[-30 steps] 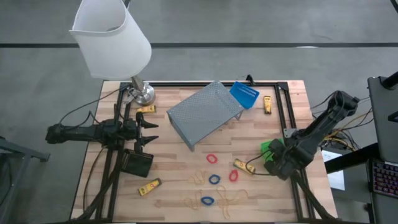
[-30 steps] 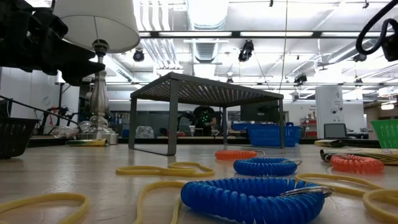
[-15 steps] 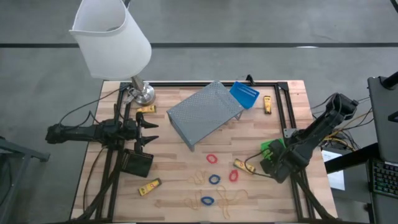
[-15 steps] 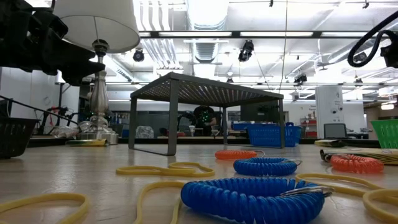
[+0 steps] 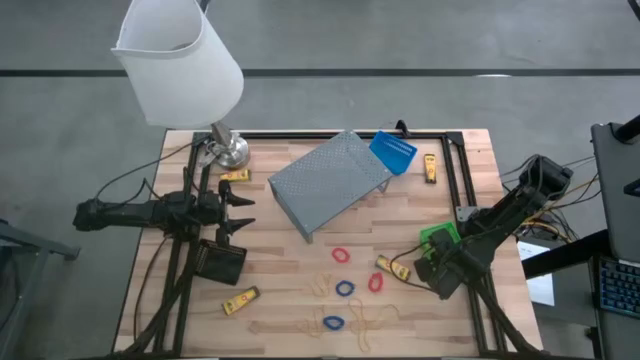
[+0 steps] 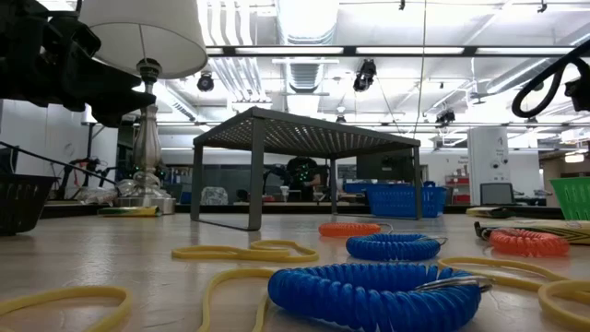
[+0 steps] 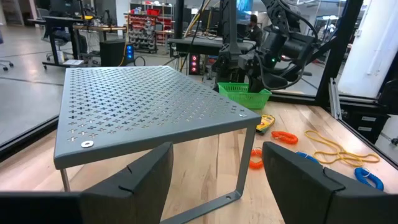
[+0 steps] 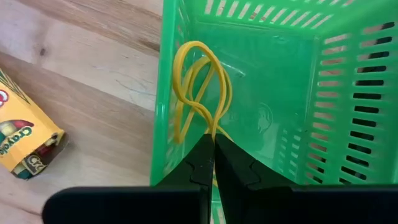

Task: Pick & Place Office Desk Supplies
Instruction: Put the yellow rubber band into the green basket

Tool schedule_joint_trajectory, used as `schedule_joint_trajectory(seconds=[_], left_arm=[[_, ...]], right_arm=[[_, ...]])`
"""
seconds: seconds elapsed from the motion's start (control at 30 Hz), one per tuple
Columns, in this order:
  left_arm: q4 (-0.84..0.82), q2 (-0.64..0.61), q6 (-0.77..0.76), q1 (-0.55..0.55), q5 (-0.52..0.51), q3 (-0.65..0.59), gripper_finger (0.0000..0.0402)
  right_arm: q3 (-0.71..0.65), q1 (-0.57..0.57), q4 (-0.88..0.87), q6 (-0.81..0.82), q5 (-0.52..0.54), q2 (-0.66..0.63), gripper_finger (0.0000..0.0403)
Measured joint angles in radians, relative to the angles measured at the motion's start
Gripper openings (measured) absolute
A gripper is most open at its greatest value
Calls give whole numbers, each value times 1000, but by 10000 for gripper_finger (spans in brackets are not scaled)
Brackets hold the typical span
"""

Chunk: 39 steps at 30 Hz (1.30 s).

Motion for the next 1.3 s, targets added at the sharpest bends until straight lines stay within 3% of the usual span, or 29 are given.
schedule_joint_trajectory(seconds=[0.27, 0.73, 1.0, 1.3], left_arm=[[0, 0, 0, 0, 0, 0, 253], [0, 0, 0, 0, 0, 0, 253], [0, 0, 0, 0, 0, 0, 253], [0, 0, 0, 0, 0, 0, 253]], right_arm=[[0, 0, 2, -12, 1, -18, 18], [0, 0, 2, -25, 0, -22, 130], [25, 0, -41, -74, 0, -31, 124], [194, 0, -274, -136, 10, -58, 109]])
